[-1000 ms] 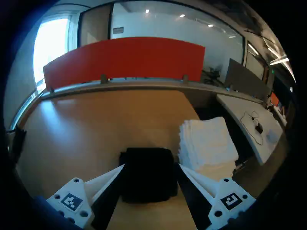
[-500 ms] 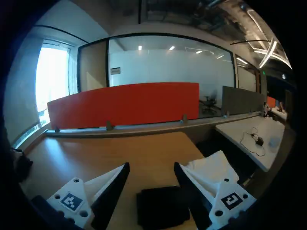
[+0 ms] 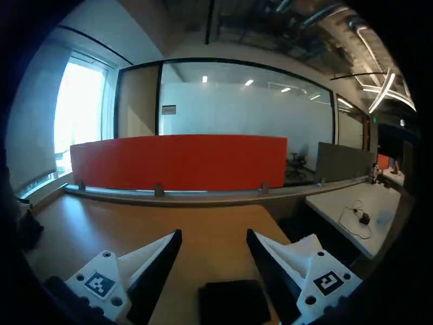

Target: Fold towel

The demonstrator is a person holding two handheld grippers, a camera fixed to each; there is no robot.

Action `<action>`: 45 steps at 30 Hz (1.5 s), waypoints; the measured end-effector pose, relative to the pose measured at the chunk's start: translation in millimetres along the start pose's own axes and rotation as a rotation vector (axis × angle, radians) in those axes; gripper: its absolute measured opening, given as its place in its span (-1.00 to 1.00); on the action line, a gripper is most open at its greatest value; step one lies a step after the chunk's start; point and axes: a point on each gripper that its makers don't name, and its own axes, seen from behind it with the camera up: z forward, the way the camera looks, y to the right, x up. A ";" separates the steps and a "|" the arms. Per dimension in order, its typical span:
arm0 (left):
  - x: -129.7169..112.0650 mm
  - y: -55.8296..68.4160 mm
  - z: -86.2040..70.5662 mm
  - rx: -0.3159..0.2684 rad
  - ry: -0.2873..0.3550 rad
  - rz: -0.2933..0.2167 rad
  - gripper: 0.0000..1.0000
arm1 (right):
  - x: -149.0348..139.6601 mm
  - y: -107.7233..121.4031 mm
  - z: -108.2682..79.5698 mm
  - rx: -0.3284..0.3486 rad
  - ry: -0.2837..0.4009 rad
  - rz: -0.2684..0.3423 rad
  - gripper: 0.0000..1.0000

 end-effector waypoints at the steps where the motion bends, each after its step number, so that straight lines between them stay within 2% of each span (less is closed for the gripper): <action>1: 2.1 -0.4 0.6 0.000 0.005 -0.001 0.96 | 3.0 -3.8 0.2 0.004 0.006 -0.001 0.84; 12: 21.0 -1.4 6.5 -0.001 0.056 0.013 0.96 | 27.8 -50.4 0.7 0.053 0.058 0.023 0.85; 21: 33.2 -7.2 7.7 0.004 0.094 0.018 0.96 | 37.8 -91.6 3.9 0.063 0.091 -0.022 0.85; 27: 41.9 -12.9 5.2 0.017 0.123 0.000 0.97 | 44.9 -120.5 4.7 0.067 0.119 -0.048 0.85; 36: 45.0 -18.8 1.7 0.025 0.143 -0.027 0.96 | 56.2 -160.9 6.5 0.085 0.142 -0.045 0.85; 45: 47.8 -23.6 1.2 0.026 0.154 -0.014 0.96 | 53.2 -179.1 9.2 0.093 0.139 -0.041 0.85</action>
